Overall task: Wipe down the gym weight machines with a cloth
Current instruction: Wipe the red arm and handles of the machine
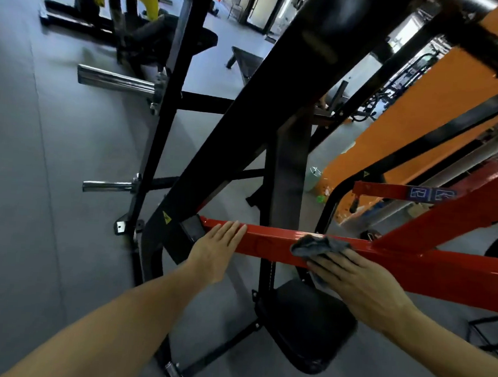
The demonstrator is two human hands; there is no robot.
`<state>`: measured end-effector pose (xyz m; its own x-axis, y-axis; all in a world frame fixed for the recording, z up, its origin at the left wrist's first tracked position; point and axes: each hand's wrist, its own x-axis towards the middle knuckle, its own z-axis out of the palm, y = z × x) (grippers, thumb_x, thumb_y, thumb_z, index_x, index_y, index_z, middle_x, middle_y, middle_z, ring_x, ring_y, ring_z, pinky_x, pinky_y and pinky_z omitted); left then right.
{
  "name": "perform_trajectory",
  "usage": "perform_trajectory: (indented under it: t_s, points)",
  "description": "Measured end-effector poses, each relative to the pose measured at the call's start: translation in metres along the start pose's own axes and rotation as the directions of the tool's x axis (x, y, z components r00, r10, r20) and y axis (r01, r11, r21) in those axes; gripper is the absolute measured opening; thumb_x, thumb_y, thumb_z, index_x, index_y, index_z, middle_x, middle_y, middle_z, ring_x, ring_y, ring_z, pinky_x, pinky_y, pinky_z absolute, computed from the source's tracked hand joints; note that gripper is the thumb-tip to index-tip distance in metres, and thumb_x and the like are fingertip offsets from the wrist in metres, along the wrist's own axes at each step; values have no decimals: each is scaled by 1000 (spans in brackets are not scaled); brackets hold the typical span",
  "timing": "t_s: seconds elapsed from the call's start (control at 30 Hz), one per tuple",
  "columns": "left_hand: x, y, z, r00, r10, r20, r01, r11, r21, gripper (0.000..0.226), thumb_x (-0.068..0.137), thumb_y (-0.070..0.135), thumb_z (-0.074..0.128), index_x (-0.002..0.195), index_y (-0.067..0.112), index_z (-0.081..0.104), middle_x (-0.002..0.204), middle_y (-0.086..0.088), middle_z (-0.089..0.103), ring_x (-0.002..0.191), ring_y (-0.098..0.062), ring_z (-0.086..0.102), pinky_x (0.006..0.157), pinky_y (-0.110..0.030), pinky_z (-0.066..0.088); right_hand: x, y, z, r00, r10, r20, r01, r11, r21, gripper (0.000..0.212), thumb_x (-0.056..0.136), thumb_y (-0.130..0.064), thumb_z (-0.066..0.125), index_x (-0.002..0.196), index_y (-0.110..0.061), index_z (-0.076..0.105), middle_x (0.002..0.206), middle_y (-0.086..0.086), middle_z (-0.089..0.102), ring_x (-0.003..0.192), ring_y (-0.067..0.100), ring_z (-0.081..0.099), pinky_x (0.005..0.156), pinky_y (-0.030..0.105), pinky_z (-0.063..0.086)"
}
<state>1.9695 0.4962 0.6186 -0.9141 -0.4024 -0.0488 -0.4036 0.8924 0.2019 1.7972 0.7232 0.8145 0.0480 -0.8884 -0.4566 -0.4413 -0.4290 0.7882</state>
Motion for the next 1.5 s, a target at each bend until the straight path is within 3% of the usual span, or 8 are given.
perform_trajectory:
  t_s: [0.1,0.43,0.6,0.73,0.93,1.17,1.37,1.5]
  points:
    - [0,-5,6,998,-30,-50,37,991,132,106,98,50,53,154,12,-29,169,-8,-16,156,-28,-10,127,-43,-5,56,-23,-5,983,-87,164,96,994,-50,75,108,-30,25,148,-9,-35,151,13,-43,146,31,-33,110,50,-29]
    - [4,-9,18,996,-87,16,76,936,344,98,101,35,52,156,8,-25,168,-8,-19,157,-26,-10,128,-40,5,158,-83,11,1000,31,3,-31,999,29,80,108,-49,21,147,-1,-30,150,18,-39,142,37,-35,116,51,-23]
    - [-7,-8,11,995,-94,15,84,944,319,108,94,28,61,156,9,-26,169,-7,-15,157,-23,-5,128,-40,7,68,-44,10,998,24,-52,-23,999,26,76,105,-24,38,151,0,-17,168,14,-8,154,37,-4,121,45,-11]
    - [-12,-5,8,996,-90,0,86,947,311,111,92,29,64,156,10,-25,170,-7,-14,157,-23,-1,128,-40,9,23,-22,21,974,163,-157,-151,985,84,92,61,1,84,145,2,46,141,24,54,123,37,40,102,46,29]
    - [-8,-6,13,997,-60,-39,69,952,297,120,88,34,72,157,9,-23,170,-8,-11,157,-23,3,127,-39,11,77,-54,26,986,126,-108,-126,992,6,72,105,-19,28,154,-1,-22,167,19,-13,155,31,3,124,42,7]
    - [0,-15,22,998,-68,0,62,905,422,94,100,35,51,158,0,-14,169,-12,-12,157,-25,-5,127,-40,13,189,-84,9,945,264,-192,-257,965,59,75,106,-36,33,158,-3,-10,168,20,-4,154,29,14,121,36,20]
    - [-8,-13,18,998,-70,4,65,953,296,103,94,30,59,158,4,-17,170,-9,-8,157,-22,0,127,-39,13,62,-48,14,987,161,-16,-162,986,-35,73,107,-26,29,156,-5,-20,164,15,-26,155,31,-14,122,43,-10]
    - [-5,-13,16,1000,-27,-12,29,964,265,106,91,37,57,158,4,-18,170,-11,-8,157,-22,-3,127,-40,11,-21,-27,18,982,74,176,-53,992,-119,62,94,-9,-2,145,1,-34,142,23,-49,149,34,-25,104,45,-38]
